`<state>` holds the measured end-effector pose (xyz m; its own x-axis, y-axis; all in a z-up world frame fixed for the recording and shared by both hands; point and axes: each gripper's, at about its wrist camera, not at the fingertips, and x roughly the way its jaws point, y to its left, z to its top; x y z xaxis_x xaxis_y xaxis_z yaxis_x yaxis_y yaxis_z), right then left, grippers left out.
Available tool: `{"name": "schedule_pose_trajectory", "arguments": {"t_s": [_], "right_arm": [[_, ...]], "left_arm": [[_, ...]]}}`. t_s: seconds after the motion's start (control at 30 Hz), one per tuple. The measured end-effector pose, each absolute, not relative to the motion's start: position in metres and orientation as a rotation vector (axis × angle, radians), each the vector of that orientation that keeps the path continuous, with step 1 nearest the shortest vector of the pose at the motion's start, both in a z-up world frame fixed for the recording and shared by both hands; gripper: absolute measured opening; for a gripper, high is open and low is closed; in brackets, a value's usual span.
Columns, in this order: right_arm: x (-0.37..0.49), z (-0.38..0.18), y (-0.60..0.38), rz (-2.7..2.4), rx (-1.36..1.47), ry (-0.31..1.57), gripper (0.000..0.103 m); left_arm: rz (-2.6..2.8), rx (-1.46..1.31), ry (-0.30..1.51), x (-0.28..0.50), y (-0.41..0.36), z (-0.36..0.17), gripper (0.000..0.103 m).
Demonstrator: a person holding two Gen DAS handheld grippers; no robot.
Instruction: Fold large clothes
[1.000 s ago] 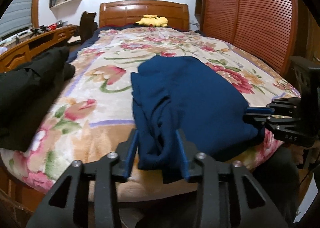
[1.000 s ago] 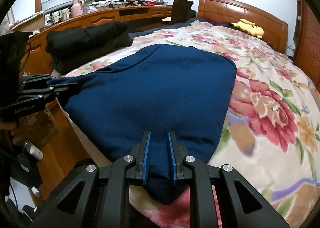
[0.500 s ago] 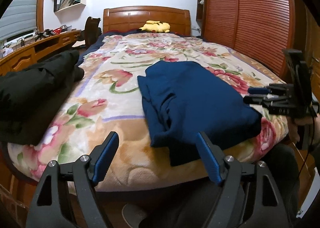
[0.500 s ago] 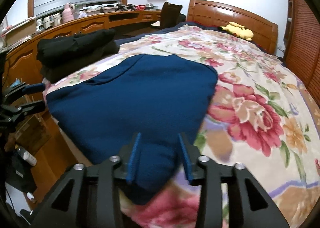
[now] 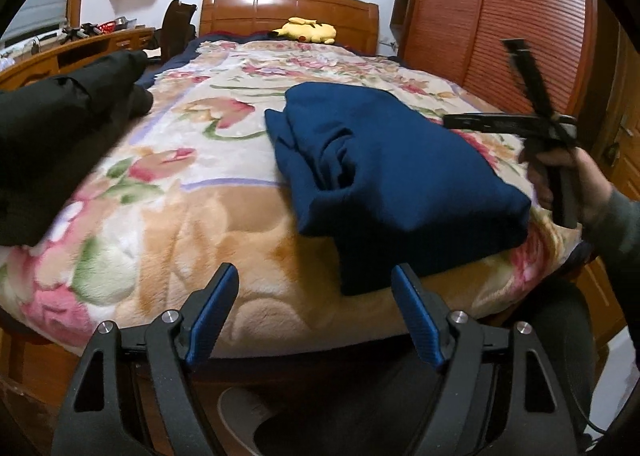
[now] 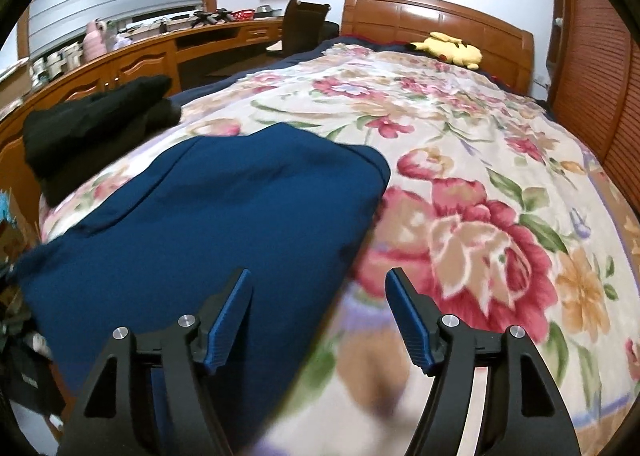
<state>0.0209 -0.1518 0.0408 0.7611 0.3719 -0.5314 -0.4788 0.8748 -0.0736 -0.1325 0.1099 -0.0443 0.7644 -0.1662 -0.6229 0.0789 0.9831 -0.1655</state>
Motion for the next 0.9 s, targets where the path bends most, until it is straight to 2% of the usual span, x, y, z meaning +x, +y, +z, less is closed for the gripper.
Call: {"name": "schedule_pose_trajectory", "arguments": {"t_s": [0.1, 0.2, 0.37, 0.43, 0.5, 0.73, 0.8, 0.87, 0.9], "right_arm": [[0.048, 0.04, -0.145, 0.471, -0.213, 0.546, 0.072], [0.075, 0.04, -0.138, 0.477, -0.208, 0.566, 0.072], [0.12, 0.031, -0.134, 0.471, -0.166, 0.611, 0.072], [0.134, 0.028, -0.133, 0.469, -0.15, 0.627, 0.076], [0.15, 0.024, -0.133, 0.464, -0.131, 0.64, 0.084], [0.188, 0.011, -0.139, 0.538, -0.003, 0.746, 0.086], [0.193, 0.009, -0.141, 0.592, 0.03, 0.773, 0.072], [0.191, 0.013, -0.139, 0.63, 0.022, 0.76, 0.033], [0.185, 0.018, -0.135, 0.626, -0.024, 0.719, 0.024]], "left_arm": [[-0.172, -0.136, 0.673, -0.127, 0.105, -0.044, 0.077], [-0.178, -0.129, 0.693, -0.119, 0.099, -0.048, 0.06], [-0.19, -0.166, 0.707, -0.114, 0.096, -0.055, 0.048], [-0.202, -0.195, 0.706, -0.115, 0.097, -0.055, 0.04], [-0.237, -0.23, 0.706, -0.116, 0.096, -0.055, 0.022], [-0.234, -0.246, 0.68, -0.122, 0.093, -0.049, 0.011], [-0.233, -0.242, 0.67, -0.124, 0.093, -0.046, 0.01], [-0.233, -0.234, 0.651, -0.125, 0.093, -0.04, 0.009], [-0.231, -0.232, 0.64, -0.126, 0.094, -0.038, 0.009]]}}
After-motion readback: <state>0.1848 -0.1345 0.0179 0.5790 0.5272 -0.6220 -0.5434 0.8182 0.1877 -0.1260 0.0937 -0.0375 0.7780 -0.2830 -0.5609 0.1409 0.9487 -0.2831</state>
